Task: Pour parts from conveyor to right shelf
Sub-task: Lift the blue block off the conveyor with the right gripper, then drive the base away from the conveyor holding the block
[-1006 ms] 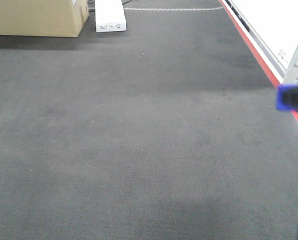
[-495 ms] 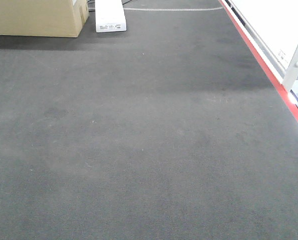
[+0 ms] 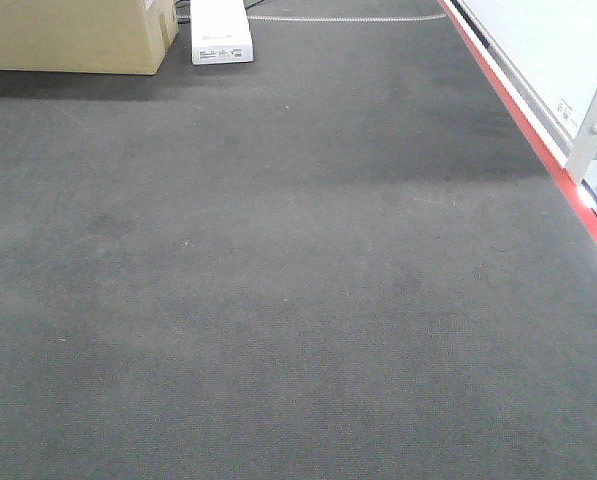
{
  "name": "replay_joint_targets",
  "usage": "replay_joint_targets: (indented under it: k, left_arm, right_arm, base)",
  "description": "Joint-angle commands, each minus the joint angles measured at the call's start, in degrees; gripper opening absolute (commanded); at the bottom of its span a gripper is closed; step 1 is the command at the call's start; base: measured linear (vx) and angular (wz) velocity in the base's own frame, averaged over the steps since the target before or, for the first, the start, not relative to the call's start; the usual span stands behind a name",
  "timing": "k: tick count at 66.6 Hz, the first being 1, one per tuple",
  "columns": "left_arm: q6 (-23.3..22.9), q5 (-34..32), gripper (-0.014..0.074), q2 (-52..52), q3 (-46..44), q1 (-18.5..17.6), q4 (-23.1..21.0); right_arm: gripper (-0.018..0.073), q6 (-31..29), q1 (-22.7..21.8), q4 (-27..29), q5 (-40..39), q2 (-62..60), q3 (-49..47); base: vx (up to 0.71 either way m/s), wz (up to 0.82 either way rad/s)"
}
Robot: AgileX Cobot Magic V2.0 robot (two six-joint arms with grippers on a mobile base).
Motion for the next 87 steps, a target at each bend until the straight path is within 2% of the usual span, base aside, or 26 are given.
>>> replay_joint_targets:
  k: [1, 87]
  left_arm:
    - [-0.5, -4.5, -0.0006, -0.7, -1.1, -0.3, -0.5]
    - [-0.5, -4.5, -0.0006, -0.6, -1.1, -0.3, -0.5]
  right_arm:
    - [-0.0005, -0.4, -0.1, -0.2, -4.3, 0.5, -1.5]
    - [-0.0005, -0.4, -0.1, 0.0, -4.0, 0.5, -1.5]
  base:
    - [0.0, 0.0]
    - [0.0, 0.0]
